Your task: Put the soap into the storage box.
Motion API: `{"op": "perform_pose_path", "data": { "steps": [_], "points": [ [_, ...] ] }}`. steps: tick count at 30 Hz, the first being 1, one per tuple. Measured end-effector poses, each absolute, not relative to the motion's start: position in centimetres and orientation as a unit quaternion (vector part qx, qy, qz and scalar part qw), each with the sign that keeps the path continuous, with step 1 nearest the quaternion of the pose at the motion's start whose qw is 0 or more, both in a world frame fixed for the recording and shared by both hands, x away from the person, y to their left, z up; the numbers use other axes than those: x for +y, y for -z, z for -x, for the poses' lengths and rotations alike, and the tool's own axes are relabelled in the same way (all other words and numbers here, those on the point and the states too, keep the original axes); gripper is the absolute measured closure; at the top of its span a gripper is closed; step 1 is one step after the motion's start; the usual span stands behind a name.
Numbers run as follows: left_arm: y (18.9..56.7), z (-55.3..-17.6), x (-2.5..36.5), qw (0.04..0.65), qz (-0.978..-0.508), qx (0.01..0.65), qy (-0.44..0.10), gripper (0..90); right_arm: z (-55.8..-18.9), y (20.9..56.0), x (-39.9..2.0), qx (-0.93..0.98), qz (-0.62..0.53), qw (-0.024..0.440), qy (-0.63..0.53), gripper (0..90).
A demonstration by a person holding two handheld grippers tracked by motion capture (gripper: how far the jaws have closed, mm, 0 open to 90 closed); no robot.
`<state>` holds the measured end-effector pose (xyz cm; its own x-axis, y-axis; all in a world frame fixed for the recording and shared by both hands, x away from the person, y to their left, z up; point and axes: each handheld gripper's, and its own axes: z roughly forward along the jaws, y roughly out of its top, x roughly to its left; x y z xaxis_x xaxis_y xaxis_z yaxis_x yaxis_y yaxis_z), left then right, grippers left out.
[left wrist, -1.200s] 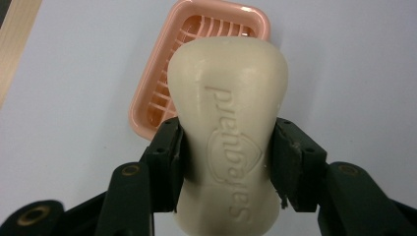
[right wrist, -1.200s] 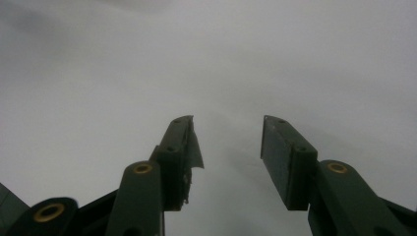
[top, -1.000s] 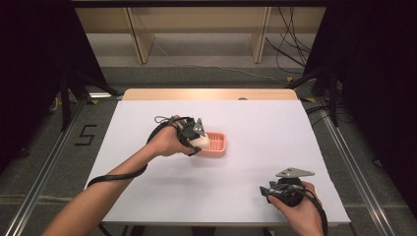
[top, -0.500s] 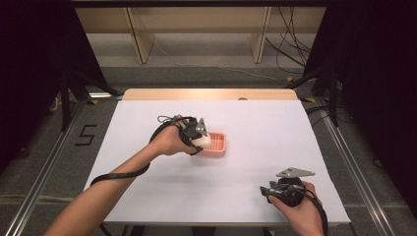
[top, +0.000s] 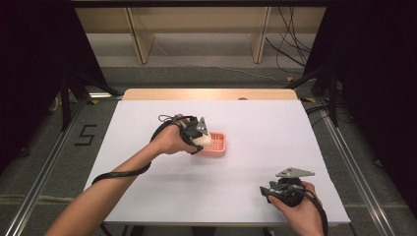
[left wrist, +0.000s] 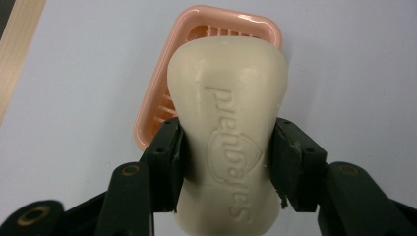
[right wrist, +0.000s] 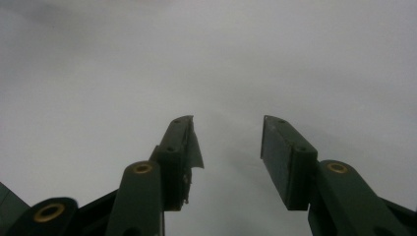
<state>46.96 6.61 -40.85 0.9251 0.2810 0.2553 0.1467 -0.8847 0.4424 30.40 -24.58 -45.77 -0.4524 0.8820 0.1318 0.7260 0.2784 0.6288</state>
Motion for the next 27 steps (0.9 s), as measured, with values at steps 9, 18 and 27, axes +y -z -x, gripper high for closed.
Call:
{"op": "perform_pose_path", "data": {
  "steps": [9,18,27],
  "points": [
    [40.86,-47.16,6.41,0.214,-0.958,0.109,-0.158,49.5,-30.58,45.92,-24.71,0.795,-0.497,0.131,-0.324,56.0],
    [40.86,-47.42,6.16,0.216,-0.957,0.108,-0.162,49.5,-30.44,45.81,-24.59,0.791,-0.508,0.127,-0.318,56.0],
    [40.78,-47.64,5.91,0.218,-0.957,0.106,-0.163,49.5,-30.32,45.70,-24.55,0.790,-0.511,0.124,-0.317,56.0]
  ]
}}
